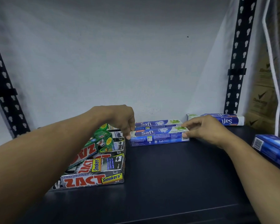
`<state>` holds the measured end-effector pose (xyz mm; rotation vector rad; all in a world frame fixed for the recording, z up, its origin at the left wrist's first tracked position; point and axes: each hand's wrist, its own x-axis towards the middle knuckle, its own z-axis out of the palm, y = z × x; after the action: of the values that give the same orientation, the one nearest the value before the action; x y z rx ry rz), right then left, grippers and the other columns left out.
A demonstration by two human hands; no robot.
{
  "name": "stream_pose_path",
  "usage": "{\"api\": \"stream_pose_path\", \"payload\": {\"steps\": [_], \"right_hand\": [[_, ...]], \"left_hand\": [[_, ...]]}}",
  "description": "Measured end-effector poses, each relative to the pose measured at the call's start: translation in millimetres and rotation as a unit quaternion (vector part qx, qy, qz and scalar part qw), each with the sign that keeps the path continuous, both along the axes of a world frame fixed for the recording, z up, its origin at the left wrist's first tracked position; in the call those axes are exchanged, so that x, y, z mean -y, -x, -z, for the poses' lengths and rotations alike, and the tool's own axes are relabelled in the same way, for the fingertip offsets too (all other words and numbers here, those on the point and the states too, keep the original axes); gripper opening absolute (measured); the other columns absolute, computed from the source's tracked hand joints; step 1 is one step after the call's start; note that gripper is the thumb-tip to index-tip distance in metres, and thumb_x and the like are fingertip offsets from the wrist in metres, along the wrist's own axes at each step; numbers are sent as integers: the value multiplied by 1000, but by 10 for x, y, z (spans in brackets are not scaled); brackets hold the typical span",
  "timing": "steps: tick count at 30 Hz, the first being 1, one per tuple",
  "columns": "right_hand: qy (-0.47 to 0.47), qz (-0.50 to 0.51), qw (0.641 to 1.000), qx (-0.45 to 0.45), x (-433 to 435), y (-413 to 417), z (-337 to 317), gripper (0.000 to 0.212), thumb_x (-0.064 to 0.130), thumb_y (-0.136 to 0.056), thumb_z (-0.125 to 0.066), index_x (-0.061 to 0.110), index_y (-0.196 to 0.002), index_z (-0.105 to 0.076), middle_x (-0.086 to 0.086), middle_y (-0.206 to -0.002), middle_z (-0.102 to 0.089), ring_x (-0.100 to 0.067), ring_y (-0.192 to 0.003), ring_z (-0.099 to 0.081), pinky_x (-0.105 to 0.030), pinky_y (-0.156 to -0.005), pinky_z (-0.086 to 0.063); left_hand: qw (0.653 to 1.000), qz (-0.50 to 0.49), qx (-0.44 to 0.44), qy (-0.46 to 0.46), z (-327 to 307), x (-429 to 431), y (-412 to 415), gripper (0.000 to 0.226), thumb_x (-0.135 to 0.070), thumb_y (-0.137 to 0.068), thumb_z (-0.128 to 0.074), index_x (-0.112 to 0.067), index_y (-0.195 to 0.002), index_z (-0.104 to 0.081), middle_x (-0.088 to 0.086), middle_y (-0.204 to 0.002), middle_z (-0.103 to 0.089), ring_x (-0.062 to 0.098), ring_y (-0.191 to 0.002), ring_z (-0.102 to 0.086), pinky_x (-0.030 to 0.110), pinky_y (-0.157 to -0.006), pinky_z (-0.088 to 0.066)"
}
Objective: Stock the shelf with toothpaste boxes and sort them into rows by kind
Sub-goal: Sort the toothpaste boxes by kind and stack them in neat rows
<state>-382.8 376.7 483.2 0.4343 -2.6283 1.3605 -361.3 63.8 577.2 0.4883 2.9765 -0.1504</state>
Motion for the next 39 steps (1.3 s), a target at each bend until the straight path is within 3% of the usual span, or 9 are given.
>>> {"api": "stream_pose_path", "payload": {"steps": [9, 21, 26, 29, 32, 39], "right_hand": [[-12, 9, 1000, -7, 22, -12, -8, 37, 28, -67, -92, 31, -101, -79, 12, -96, -75, -3, -95, -68, -24, -90, -51], [-10, 11, 1000, -4, 20, 0, 10, 36, 31, -66, -92, 32, -100, -79, 13, -95, -75, -3, -95, -68, -26, -92, -52], [209, 13, 977, 41, 40, 116, 3, 13, 26, -86, -78, 18, -96, -76, -4, -97, -76, -20, -93, -74, -43, -79, -62], [277, 56, 957, 67, 54, 296, 50, 15, 16, -87, -77, 12, -101, -74, -13, -107, -71, -28, -99, -71, -39, -70, -63], [279, 36, 954, 100, 87, 451, 43, 21, 7, -88, -74, 8, -109, -72, -14, -108, -73, -25, -98, -71, -30, -62, -60], [252, -59, 954, 153, 101, 621, -36, 24, 2, -85, -74, 3, -108, -74, -11, -102, -77, -20, -95, -74, -27, -71, -62]], "left_hand": [[1000, -5, 9, -11, -3, 15, 9, 44, -30, -73, -88, -17, -113, -75, -21, -80, -66, 4, -86, -65, 40, -96, -54], [1000, -11, 10, -12, 6, 15, 1, 42, -31, -73, -88, -18, -111, -76, -19, -83, -69, 3, -88, -67, 40, -96, -55], [997, -16, -44, -54, -104, 117, 43, 30, -23, -76, -86, -23, -104, -77, -12, -89, -77, 3, -87, -70, 37, -92, -55], [989, -32, -115, -92, -181, 180, 112, 24, -16, -80, -82, -22, -102, -77, -6, -92, -76, 8, -88, -69, 36, -90, -56], [990, -46, -114, -74, -161, 175, 212, 26, -18, -80, -82, -23, -104, -76, -4, -97, -75, 13, -94, -68, 35, -90, -54], [998, -48, -42, -24, -93, 114, 418, 48, -34, -79, -84, -24, -124, -70, -3, -116, -73, 15, -103, -65, 35, -94, -51]]}}
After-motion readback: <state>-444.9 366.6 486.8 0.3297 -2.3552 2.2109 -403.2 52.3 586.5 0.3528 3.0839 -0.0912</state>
